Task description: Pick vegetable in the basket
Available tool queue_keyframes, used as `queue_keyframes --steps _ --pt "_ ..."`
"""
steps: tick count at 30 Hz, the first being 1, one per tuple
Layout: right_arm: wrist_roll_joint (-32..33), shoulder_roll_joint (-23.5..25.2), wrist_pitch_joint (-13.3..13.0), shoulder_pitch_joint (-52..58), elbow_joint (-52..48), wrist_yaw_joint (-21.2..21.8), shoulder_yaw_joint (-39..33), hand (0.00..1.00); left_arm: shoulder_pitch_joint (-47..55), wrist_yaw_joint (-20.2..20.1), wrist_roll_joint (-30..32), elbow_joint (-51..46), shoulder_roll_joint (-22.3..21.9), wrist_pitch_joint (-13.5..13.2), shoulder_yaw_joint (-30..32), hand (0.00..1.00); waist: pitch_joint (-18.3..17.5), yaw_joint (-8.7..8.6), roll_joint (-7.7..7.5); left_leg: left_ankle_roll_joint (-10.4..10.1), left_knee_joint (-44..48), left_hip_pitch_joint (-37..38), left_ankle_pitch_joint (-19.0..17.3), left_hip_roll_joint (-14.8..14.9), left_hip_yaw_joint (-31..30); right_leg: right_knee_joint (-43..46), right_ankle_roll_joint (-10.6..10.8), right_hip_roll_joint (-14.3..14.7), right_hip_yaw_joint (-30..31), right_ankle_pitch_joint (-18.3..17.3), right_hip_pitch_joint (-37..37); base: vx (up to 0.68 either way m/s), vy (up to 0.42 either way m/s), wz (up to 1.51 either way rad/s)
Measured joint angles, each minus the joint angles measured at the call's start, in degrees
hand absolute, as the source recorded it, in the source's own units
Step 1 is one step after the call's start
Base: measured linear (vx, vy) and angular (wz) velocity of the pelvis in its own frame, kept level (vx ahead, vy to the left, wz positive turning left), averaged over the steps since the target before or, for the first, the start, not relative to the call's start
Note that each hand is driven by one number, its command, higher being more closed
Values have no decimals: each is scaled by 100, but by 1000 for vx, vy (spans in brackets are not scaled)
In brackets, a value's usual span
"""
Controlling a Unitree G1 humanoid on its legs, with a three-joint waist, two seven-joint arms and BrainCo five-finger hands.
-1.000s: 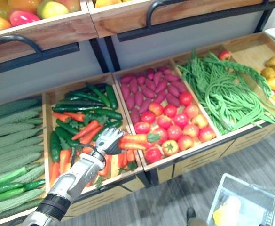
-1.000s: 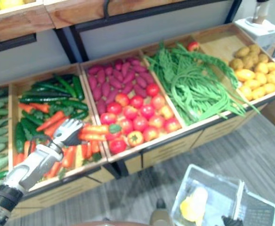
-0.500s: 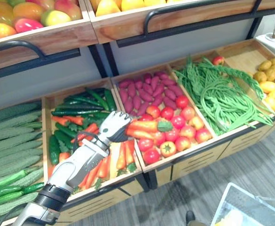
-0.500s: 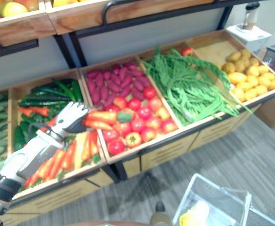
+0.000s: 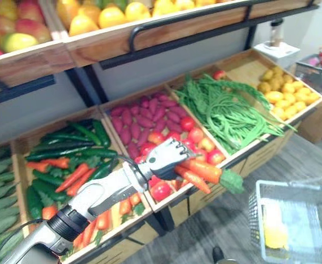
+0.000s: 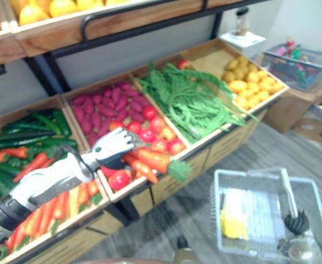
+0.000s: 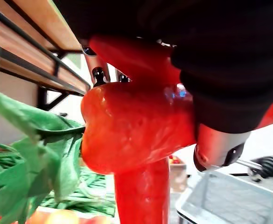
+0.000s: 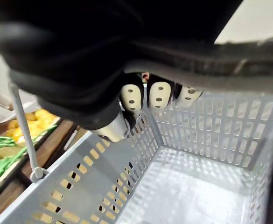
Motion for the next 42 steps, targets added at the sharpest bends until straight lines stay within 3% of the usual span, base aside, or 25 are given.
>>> queue_keyframes --steps 3,5,8,10,13,26,29,42 --pt "-160 -459 -92 -5 -505 101 454 100 -208 -77 -17 -10 40 -48 -315 100 7 -93 19 -99 267 112 -173 100 305 34 19 113 276 14 3 13 -14 -46" --pt "-224 -831 -310 -6 -709 239 793 100 -445 -106 -204 -19 78 -52 -651 100 13 -134 22 -140 410 167 -280 165 481 47 19 178 434 14 1 -12 -20 -41" --pt "-227 -1149 -402 -12 -831 274 1056 100 -647 -217 -232 -53 71 -106 -879 100 23 -150 35 -169 573 172 -371 212 591 62 23 216 536 16 -32 -29 -7 -24" --pt "-225 -1406 -438 -216 -887 410 1350 100 -739 -269 -405 -48 63 -110 -1074 100 41 -248 50 -185 668 174 -443 226 718 101 36 245 649 24 -93 -32 1 -26" --pt "-219 -1661 -587 -497 -923 513 1851 100 -1075 -334 -434 -27 -166 -114 -1376 100 146 -262 73 -235 949 242 -622 354 927 151 52 330 833 33 -100 -36 -15 -33" --pt "-221 -1749 -825 -1048 -1002 778 3305 100 -1606 -424 -444 83 -981 -103 -2036 100 272 -295 91 -287 1639 269 -1005 594 1503 245 130 493 1264 82 -290 -24 -1 -19" --pt "-223 -1749 -831 -1276 -1036 872 3666 100 -1669 -435 -444 91 -1176 -103 -2208 100 285 -417 91 -302 1771 292 -1081 608 1710 242 174 520 1434 110 -346 -22 25 -24" --pt "-215 -1754 -836 -1437 -1448 951 4331 100 -1827 -472 -448 144 -1769 -109 -2654 100 322 -596 82 -308 1953 363 -1214 635 1993 240 234 602 1680 162 -420 -26 9 -11"
